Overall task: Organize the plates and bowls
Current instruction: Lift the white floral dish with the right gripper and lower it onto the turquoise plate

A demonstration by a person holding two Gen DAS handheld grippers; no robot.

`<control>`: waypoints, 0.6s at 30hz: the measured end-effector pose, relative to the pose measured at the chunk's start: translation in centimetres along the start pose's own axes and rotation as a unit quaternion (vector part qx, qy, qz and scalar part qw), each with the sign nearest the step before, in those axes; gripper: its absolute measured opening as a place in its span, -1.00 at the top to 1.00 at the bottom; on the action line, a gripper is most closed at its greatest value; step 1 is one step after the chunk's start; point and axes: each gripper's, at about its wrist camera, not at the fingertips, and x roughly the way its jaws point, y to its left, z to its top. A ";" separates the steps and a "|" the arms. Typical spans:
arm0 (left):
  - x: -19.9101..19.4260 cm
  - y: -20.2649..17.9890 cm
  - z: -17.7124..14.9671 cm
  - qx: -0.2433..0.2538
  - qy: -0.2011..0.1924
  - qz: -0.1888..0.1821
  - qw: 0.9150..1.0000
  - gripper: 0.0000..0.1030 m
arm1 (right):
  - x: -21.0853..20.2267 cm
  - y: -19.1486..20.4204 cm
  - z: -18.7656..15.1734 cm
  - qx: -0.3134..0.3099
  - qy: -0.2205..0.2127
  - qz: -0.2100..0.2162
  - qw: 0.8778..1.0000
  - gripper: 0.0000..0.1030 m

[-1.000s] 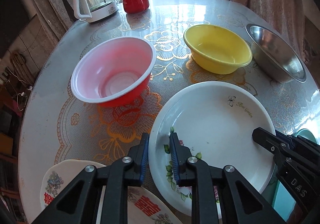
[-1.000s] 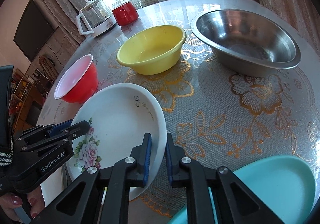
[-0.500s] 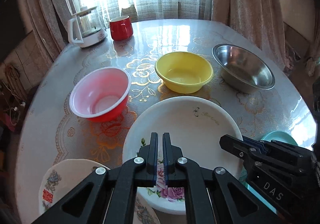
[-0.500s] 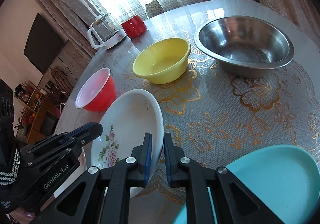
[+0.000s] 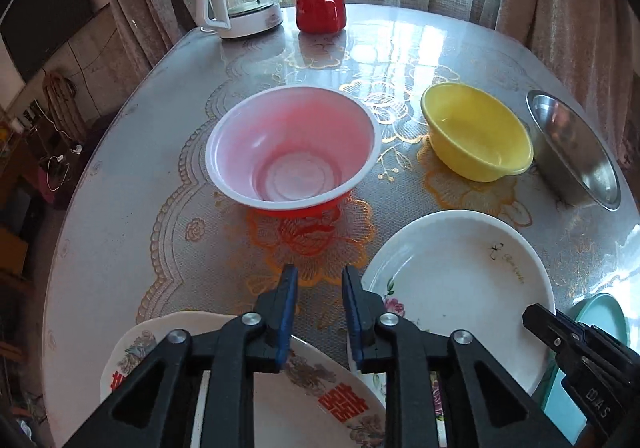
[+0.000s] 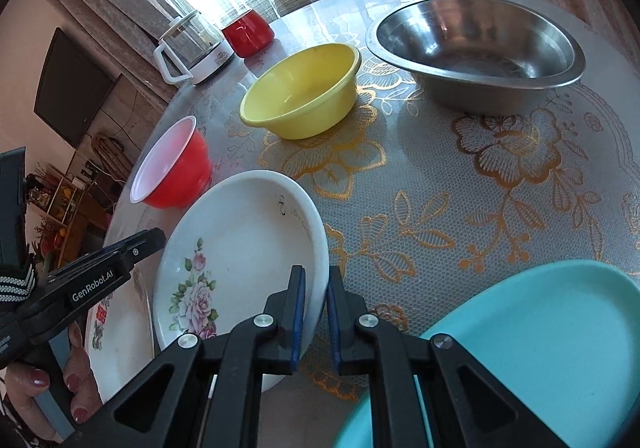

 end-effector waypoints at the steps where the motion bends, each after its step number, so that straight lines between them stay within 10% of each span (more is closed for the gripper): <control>1: 0.1 0.0 0.2 0.004 0.000 -0.003 1.000 -0.04 | 0.0 0.0 0.0 0.000 0.000 -0.001 1.000 0.80; 5: 1.2 -0.4 1.0 0.023 0.014 -0.012 1.000 -0.29 | 0.1 -0.1 0.1 0.003 0.002 0.002 1.000 0.80; 11: 2.8 -1.3 0.7 0.024 0.056 -0.087 0.994 0.45 | 0.2 -0.2 0.3 0.003 0.006 0.006 1.000 0.80; 18: 1.6 -2.2 -0.5 0.052 0.011 -0.068 0.996 0.63 | 0.6 -0.3 0.8 0.003 0.004 -0.004 1.000 0.80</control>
